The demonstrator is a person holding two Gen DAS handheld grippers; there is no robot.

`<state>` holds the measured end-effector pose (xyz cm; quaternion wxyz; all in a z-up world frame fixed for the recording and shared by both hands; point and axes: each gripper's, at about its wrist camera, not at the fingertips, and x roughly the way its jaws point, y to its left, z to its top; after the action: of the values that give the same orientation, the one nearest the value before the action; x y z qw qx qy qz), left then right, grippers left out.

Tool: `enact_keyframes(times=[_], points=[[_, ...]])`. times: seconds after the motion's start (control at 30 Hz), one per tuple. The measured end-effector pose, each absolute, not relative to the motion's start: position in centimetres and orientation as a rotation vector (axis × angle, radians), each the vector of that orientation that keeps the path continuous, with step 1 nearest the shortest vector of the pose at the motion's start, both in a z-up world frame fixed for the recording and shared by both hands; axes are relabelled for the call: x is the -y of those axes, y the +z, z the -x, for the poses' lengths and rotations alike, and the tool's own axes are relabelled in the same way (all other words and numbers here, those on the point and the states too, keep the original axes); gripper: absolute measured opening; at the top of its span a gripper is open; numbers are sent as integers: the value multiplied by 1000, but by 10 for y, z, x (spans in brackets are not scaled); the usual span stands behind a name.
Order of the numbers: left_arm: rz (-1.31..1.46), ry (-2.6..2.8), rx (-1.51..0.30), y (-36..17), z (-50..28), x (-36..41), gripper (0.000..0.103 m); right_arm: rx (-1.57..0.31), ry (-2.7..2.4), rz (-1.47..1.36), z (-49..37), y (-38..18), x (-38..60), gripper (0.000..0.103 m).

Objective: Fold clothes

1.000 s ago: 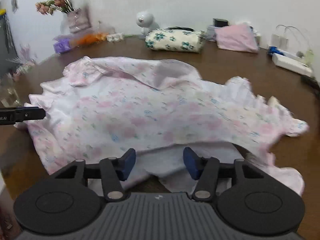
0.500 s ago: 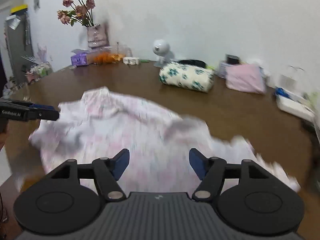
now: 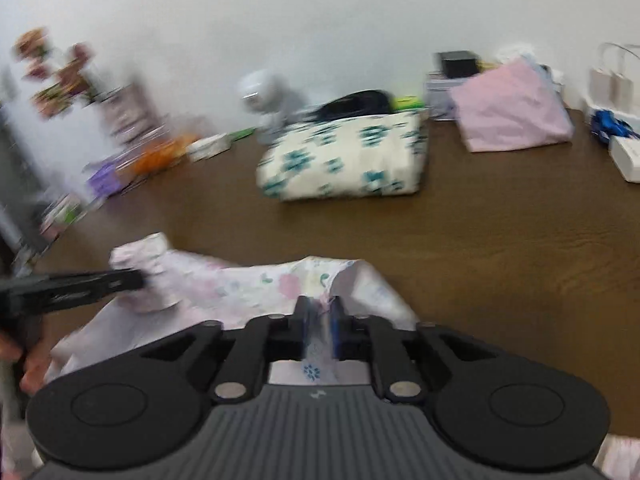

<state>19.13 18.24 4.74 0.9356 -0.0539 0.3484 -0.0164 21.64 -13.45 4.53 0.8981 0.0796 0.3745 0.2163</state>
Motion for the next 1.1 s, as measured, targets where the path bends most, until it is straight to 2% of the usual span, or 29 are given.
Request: enact_keyframes(times=[0.03, 0.07, 0.13, 0.23, 0.27, 0.3, 0.37, 0.53, 0.7, 0.9, 1.0, 1.1], points=[[109, -23, -715, 45, -194, -182, 29, -784, 414, -163, -226, 39, 135, 68], [107, -16, -712, 44, -193, -181, 36, -794, 381, -156, -230, 34, 134, 74], [71, -21, -709, 45, -181, -178, 45, -770, 344, -134, -228, 35, 143, 73], [3, -44, -717, 50, -156, -173, 47, -661, 267, -91, -201, 54, 161, 73], [-8, -71, -718, 54, -144, -172, 47, -635, 259, -61, -189, 62, 165, 70], [-18, -99, -718, 57, -132, -171, 47, -637, 283, -26, -177, 68, 168, 63], [-41, -167, -712, 62, -104, -165, 57, -678, 350, 48, -146, 70, 173, 52], [-118, -189, -767, 42, -62, -154, 57, -787, 389, 87, -75, 50, 186, 43], [-69, -156, -800, 26, -46, -160, 57, -783, 436, 133, -28, 28, 183, 44], [-73, -129, -780, 25, -18, -160, 56, -780, 428, 173, -14, 25, 193, 45], [-81, -146, -781, 26, 0, -158, 55, -803, 375, 156, -18, 26, 205, 55], [-83, -145, -805, 30, 16, -152, 52, -837, 322, 194, -22, 34, 208, 56]])
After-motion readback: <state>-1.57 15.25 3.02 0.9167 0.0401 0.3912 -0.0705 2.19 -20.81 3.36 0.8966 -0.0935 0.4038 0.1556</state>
